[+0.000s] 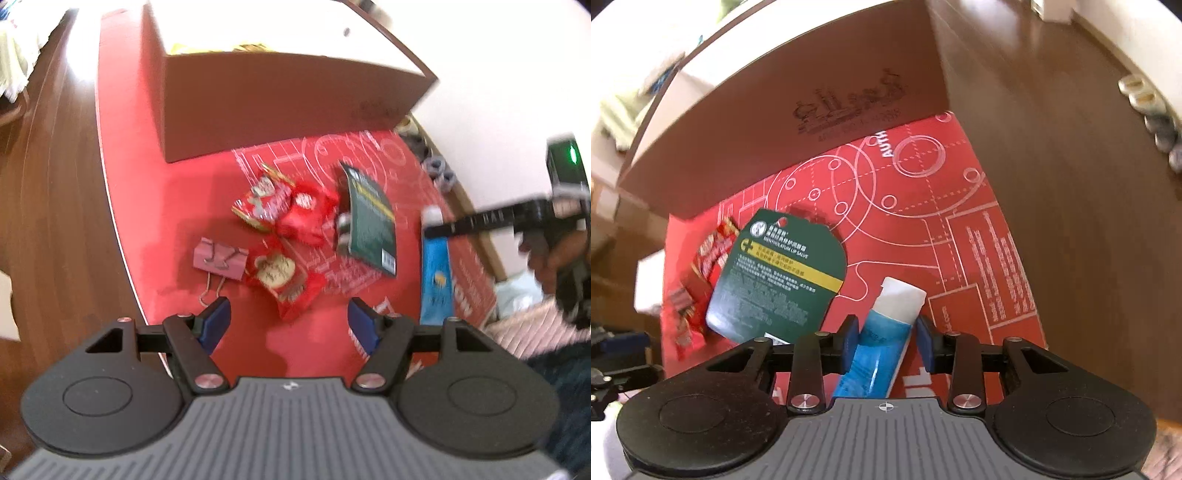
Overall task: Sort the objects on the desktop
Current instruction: 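Grasp the pink binder clip with left tool while right tool grasps the blue tube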
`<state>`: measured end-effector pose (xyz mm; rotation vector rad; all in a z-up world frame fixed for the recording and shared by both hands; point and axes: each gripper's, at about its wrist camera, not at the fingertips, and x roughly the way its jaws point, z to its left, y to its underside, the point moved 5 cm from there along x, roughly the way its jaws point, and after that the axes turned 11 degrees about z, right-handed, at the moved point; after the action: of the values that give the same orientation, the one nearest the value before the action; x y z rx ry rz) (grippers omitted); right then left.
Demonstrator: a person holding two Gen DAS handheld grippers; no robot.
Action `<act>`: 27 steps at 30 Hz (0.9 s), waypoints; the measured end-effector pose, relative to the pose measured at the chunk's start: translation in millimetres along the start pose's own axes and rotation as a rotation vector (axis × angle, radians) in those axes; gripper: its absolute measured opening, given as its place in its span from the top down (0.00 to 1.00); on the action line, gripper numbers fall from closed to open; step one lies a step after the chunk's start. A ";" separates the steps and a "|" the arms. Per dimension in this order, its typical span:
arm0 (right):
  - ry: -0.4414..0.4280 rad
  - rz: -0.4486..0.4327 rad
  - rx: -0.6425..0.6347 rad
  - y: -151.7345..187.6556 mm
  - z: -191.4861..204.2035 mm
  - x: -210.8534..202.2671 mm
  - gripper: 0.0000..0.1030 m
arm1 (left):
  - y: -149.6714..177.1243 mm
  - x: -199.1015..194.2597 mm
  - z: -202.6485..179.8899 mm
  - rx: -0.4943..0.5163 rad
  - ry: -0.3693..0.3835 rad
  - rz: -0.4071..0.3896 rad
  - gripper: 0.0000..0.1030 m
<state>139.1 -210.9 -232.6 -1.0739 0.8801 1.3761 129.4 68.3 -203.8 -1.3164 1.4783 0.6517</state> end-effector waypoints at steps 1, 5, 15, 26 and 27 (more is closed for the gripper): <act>-0.017 0.001 0.019 0.4 -0.9 -0.7 0.43 | -3.6 -0.4 3.0 -0.026 0.003 -0.007 0.35; -0.032 -0.018 0.023 2.7 2.4 -5.4 0.37 | -16.8 1.6 15.1 -0.080 -0.044 -0.024 0.34; -0.031 -0.003 0.029 5.1 1.7 -6.3 0.37 | -42.0 28.5 33.0 0.081 -0.161 0.068 0.38; -0.020 0.001 0.034 7.5 -3.7 -6.2 0.37 | -45.4 56.1 29.0 0.231 -0.187 0.124 0.48; -0.020 0.003 0.033 7.3 -3.6 -5.9 0.37 | -45.8 56.9 26.8 0.247 -0.196 0.122 0.49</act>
<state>132.0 -216.8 -228.6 -1.0327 0.8871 1.3681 187.0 57.5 -254.9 -0.9519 1.4351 0.6348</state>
